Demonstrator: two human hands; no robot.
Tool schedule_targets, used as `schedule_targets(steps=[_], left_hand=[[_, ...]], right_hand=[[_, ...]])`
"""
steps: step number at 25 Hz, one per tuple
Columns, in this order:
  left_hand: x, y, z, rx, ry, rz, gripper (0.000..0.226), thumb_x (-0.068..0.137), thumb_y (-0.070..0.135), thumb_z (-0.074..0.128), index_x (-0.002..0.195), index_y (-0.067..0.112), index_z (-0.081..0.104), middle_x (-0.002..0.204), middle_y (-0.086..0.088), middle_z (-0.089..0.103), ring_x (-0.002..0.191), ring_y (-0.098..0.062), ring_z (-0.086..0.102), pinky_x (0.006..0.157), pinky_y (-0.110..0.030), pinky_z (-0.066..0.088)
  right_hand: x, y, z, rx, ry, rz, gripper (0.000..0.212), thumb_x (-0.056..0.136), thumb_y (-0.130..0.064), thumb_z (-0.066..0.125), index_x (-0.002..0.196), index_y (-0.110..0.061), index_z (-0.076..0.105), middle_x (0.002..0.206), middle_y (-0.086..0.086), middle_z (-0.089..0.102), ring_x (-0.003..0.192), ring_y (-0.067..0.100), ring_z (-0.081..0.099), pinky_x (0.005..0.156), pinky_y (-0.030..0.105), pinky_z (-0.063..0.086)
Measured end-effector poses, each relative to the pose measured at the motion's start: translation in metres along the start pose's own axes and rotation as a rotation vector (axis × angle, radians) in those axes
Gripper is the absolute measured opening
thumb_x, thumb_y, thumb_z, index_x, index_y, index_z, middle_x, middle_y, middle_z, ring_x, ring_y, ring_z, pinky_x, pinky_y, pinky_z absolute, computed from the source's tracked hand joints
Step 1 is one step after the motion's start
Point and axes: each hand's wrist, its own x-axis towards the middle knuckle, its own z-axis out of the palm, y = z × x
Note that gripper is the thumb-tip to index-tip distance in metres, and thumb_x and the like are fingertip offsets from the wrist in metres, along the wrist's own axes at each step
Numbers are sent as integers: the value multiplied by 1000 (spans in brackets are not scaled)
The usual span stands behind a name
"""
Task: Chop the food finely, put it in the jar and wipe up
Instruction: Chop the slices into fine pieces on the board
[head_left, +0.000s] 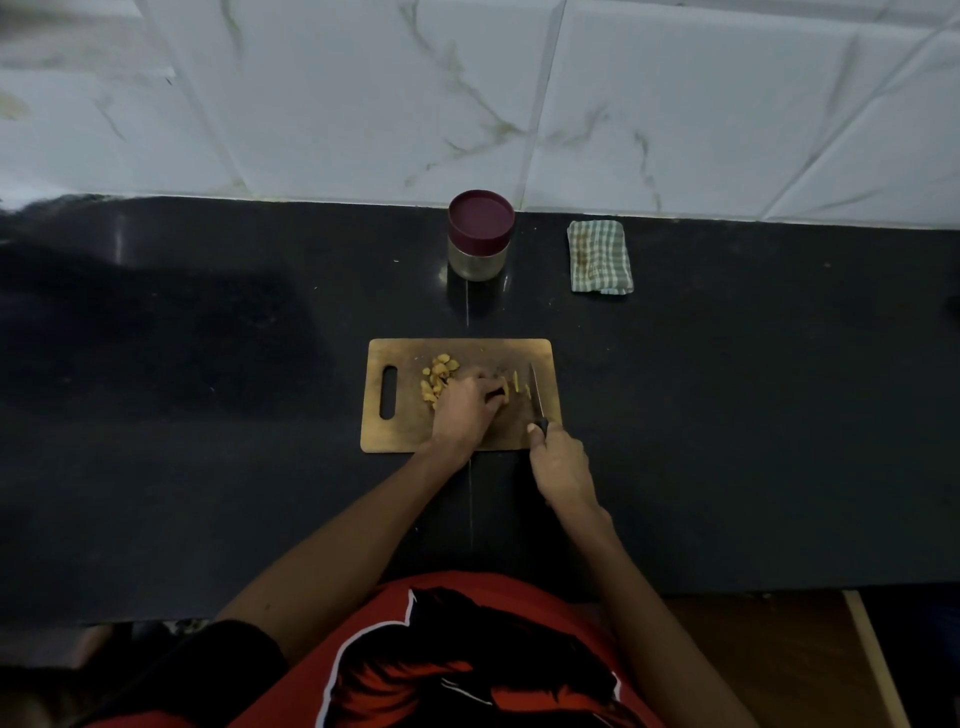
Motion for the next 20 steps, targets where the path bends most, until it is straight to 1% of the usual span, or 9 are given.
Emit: schedule_targets(steps=[3, 5, 7, 10, 14, 18, 20], left_hand=[[0, -1, 0, -3, 7, 1, 26, 88, 13, 63, 114, 13, 67, 118, -3, 61, 105, -15, 58, 92, -27, 47], [0, -1, 0, -1, 3, 5, 26, 88, 13, 62, 114, 13, 66, 117, -3, 61, 103, -14, 58, 90, -27, 47], [0, -1, 0, 0, 5, 1, 27, 88, 14, 63, 114, 13, 66, 116, -3, 61, 103, -14, 58, 90, -27, 48], [1, -1, 0, -15, 9, -15, 28, 87, 14, 64, 115, 13, 66, 117, -3, 61, 104, -14, 58, 91, -27, 47], [0, -1, 0, -34, 8, -15, 27, 87, 14, 65, 114, 12, 67, 118, -2, 61, 105, -14, 58, 93, -28, 47], [1, -1, -1, -51, -2, -6, 26, 87, 12, 64, 112, 11, 67, 117, -3, 62, 105, -14, 58, 92, -31, 48], [1, -3, 0, -62, -14, 6, 25, 88, 12, 63, 112, 11, 67, 115, -3, 62, 103, -15, 58, 91, -32, 49]], right_hand=[[0, 1, 4, -2, -10, -29, 36, 104, -39, 37, 123, -12, 53, 104, 8, 61, 95, 25, 64, 86, 48, 54], [0, 0, 6, -20, -24, -46, 34, 105, -37, 37, 120, -12, 54, 101, 5, 58, 93, 21, 61, 83, 43, 54], [1, -2, 6, -57, -37, -49, 33, 105, -36, 37, 120, -12, 54, 102, 4, 56, 92, 20, 58, 80, 39, 51], [2, 2, 3, -91, -32, -30, 35, 105, -35, 36, 125, -11, 52, 111, 10, 59, 98, 24, 60, 85, 42, 51], [3, 9, -1, -77, -23, -6, 39, 105, -37, 36, 132, -13, 50, 110, 10, 62, 99, 25, 63, 88, 46, 53], [0, 8, 1, -45, -37, -8, 39, 104, -38, 36, 132, -14, 49, 109, 10, 61, 98, 26, 64, 87, 49, 54], [0, 7, 2, -33, -39, -20, 37, 104, -38, 36, 126, -12, 51, 107, 10, 61, 96, 26, 64, 86, 48, 54]])
